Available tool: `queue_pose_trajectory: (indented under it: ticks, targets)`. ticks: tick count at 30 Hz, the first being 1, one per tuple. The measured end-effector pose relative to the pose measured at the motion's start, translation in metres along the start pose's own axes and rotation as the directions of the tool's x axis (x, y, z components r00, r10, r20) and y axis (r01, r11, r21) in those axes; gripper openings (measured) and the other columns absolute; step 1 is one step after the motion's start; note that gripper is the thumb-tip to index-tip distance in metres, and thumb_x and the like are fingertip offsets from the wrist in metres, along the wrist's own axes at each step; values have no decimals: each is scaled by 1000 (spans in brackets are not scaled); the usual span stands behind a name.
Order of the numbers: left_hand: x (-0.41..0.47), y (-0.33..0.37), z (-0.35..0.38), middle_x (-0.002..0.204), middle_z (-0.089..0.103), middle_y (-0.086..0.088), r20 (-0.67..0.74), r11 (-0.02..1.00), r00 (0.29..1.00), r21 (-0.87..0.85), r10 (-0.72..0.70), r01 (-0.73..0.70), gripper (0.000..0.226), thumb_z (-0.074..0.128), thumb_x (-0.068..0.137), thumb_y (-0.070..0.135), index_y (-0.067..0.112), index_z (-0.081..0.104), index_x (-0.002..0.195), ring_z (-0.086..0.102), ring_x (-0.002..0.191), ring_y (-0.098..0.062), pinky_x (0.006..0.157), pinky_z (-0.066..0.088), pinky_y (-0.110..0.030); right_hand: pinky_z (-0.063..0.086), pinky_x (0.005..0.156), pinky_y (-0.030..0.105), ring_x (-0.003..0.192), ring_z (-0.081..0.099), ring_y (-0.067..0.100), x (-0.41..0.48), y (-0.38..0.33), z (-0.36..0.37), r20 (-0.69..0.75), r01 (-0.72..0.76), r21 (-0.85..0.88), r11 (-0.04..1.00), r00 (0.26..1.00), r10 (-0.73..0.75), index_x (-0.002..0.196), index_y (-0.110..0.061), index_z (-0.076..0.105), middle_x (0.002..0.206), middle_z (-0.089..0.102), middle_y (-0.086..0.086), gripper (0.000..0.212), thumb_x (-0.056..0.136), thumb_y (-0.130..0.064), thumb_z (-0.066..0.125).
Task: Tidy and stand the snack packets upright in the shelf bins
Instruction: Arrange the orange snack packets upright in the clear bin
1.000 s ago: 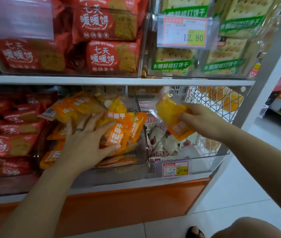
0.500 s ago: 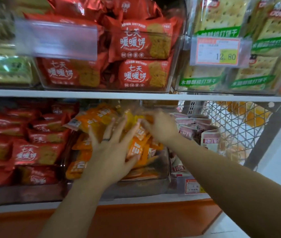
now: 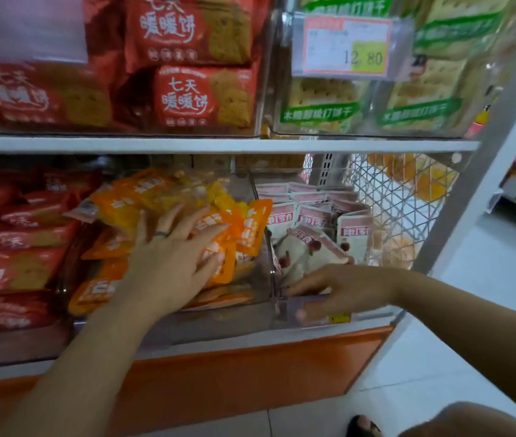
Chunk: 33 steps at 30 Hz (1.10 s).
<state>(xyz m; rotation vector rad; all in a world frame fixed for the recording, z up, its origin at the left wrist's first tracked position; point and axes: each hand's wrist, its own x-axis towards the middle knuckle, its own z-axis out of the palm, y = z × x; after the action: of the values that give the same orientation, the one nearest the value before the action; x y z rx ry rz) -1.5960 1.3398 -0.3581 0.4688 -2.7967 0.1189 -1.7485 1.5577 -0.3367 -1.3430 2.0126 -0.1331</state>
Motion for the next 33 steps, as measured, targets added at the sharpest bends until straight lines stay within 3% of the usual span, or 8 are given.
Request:
queue_pose_trajectory:
  ticks: [3,8,12,15,18,23,28,33]
  targets:
    - [-1,2,1,151,34,6,-6,1000,1000,-22,-18,17,60,18,84,62,46,40,137,21,142,-27,108,17,-64,24,101,18,131,35,5,12,-6,3,84,12,-58,998,996,-7,141,-30,37,146,37,-15,63,86,-53,56]
    - [3,4,5,156,22,8,-4,998,998,-25,-57,57,49,34,93,56,48,30,141,9,145,-24,113,9,-60,40,75,27,81,53,10,13,4,-9,137,-76,-205,976,985,106,98,-25,61,92,58,-8,46,79,-66,53]
    - [4,3,7,155,25,6,-36,999,999,-47,-28,26,53,28,90,59,45,33,141,13,144,-26,112,8,-61,32,104,36,115,50,13,-15,26,-23,68,-350,-157,923,929,364,119,-29,59,125,51,-19,68,81,-75,25]
    - [4,2,8,154,26,6,-34,998,999,-60,-34,32,51,33,92,57,45,34,141,14,143,-26,112,7,-61,44,83,31,91,61,19,-11,41,-26,-260,-334,40,942,906,333,103,-13,66,105,66,-1,66,88,-63,26]
    - [3,3,5,152,32,4,-35,997,999,-65,-32,30,59,26,84,61,44,37,139,19,142,-29,111,11,-63,45,85,32,103,58,26,18,53,-26,-515,-248,-3,969,831,211,123,-14,56,115,60,8,50,90,-51,46]
    - [2,2,1,154,28,7,-22,997,999,-69,-40,39,70,13,78,69,46,33,141,16,143,-26,112,11,-61,36,97,30,126,45,25,53,49,-21,-431,-183,276,944,854,292,143,-18,34,142,45,5,68,85,-38,64]
    - [3,-1,-2,158,8,12,55,998,998,-62,-26,29,106,13,48,94,51,13,144,-2,145,-20,115,0,-57,43,62,26,65,51,17,39,51,-21,-448,-225,151,963,853,269,82,2,65,77,62,10,19,82,-17,63]
    - [2,-7,-4,158,5,10,74,998,997,-67,1,4,101,56,62,82,49,11,145,-5,145,-21,115,0,-58,45,66,25,66,53,14,23,66,-11,-407,-425,-7,905,828,385,56,-14,55,68,56,2,30,84,-22,62]
